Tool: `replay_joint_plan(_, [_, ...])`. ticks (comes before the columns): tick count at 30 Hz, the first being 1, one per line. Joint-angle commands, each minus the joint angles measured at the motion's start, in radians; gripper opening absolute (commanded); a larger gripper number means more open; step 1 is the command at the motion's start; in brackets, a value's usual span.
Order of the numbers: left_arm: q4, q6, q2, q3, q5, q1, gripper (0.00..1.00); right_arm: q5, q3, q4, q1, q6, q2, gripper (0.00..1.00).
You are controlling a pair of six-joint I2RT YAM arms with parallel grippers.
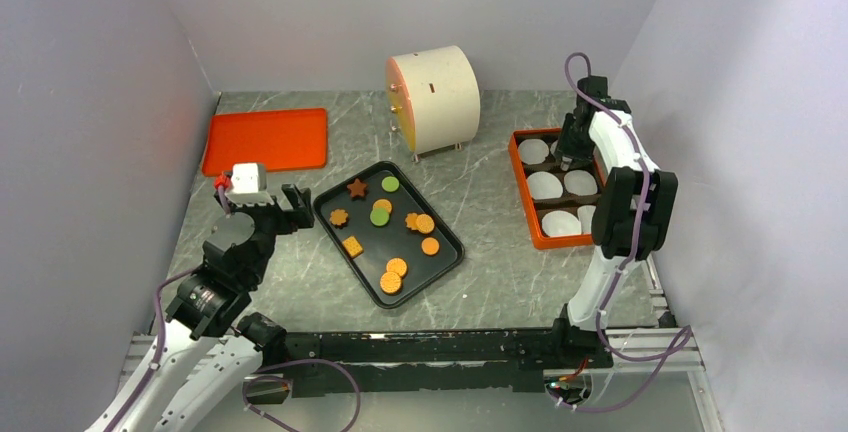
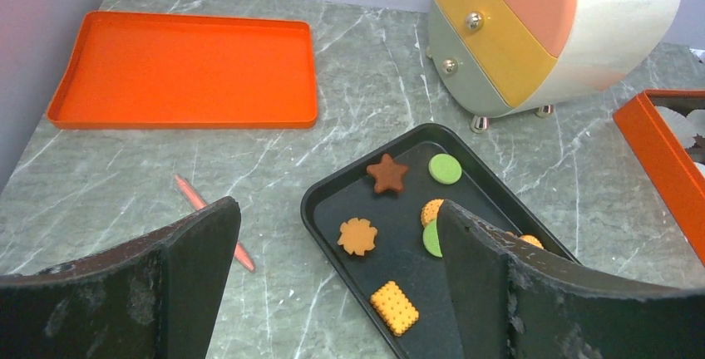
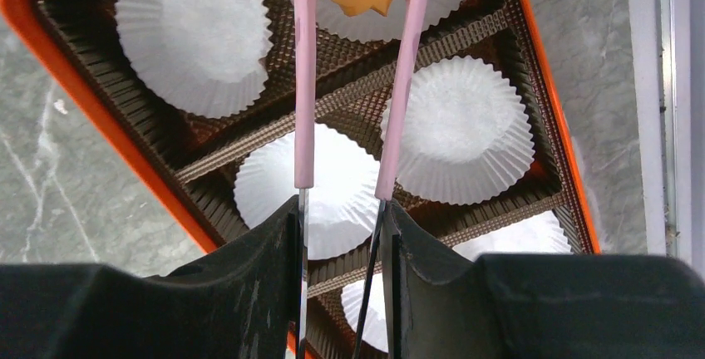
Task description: Pack the cookies
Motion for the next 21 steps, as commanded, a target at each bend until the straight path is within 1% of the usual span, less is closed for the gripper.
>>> replay_joint_plan(1, [0.025,0.019,-0.01,-0.003,-0.013,-0.004,0.93,0.005,0.031,0.008,-0.014,-0.002,0.025,0.22])
replay_joint_plan(7, [0.026,0.021,-0.014,-0.003,-0.01,-0.004,0.92,-0.012,0.075,0.002,-0.015,-0.007,0.074,0.26])
replay_joint_plan(10, [0.026,0.021,-0.014,-0.003,-0.012,-0.004,0.92,-0.013,0.079,-0.003,-0.015,-0.013,0.086,0.29])
replay_joint_plan(14, [0.026,0.021,-0.014,-0.003,-0.007,-0.004,0.92,-0.011,0.073,-0.004,-0.016,-0.015,0.088,0.37])
replay_joint_plan(21, [0.024,0.019,-0.013,-0.003,-0.01,-0.004,0.92,-0.003,0.061,0.005,-0.016,-0.014,0.071,0.48])
